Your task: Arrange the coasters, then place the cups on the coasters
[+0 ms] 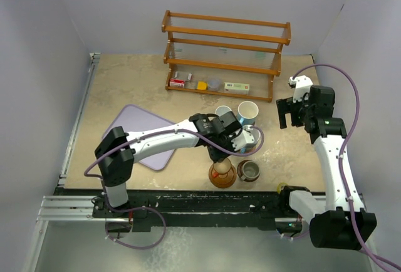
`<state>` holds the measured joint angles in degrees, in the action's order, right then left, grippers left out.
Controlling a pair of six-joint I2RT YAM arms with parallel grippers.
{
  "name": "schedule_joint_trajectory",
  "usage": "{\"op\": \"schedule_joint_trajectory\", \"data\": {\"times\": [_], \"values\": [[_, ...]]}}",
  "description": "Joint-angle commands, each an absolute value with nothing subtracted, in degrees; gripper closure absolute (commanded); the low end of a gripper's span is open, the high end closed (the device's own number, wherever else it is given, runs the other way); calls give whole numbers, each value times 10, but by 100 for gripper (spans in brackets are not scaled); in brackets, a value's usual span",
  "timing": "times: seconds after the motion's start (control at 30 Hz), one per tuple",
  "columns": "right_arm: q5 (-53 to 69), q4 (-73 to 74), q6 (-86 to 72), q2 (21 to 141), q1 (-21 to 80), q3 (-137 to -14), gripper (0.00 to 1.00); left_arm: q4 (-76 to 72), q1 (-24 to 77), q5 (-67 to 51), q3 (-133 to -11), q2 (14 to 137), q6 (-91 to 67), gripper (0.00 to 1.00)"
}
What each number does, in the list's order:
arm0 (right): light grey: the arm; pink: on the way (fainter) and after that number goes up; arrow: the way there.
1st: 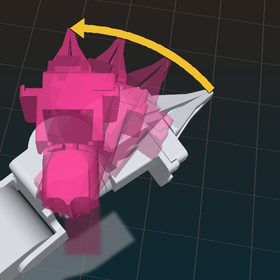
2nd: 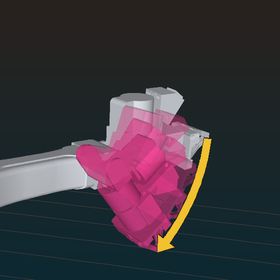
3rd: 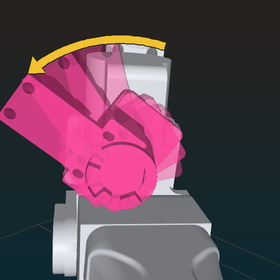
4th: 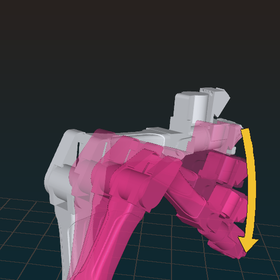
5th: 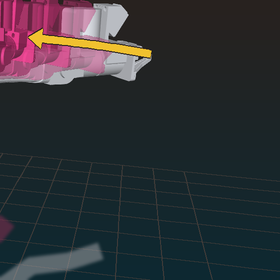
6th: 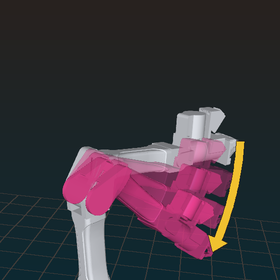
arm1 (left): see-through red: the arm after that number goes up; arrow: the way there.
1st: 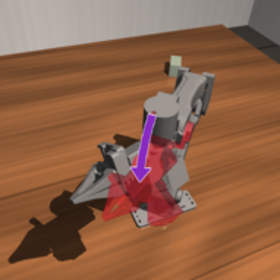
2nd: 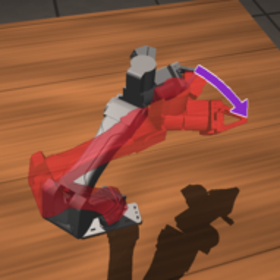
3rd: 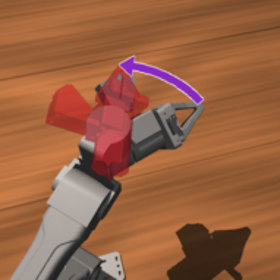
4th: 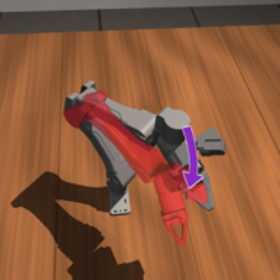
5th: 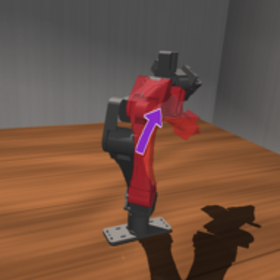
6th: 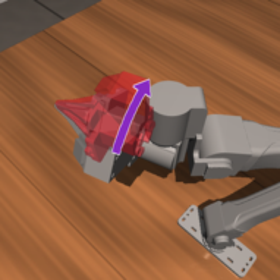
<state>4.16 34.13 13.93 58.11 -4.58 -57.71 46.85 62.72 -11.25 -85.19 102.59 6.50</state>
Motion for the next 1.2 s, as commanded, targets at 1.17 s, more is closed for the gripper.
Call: {"op": "schedule_joint_trajectory", "data": {"times": [1.17], "values": [[38, 331, 137, 571, -49, -578, 0, 388, 641, -108, -829, 1098, 65, 97]]}}
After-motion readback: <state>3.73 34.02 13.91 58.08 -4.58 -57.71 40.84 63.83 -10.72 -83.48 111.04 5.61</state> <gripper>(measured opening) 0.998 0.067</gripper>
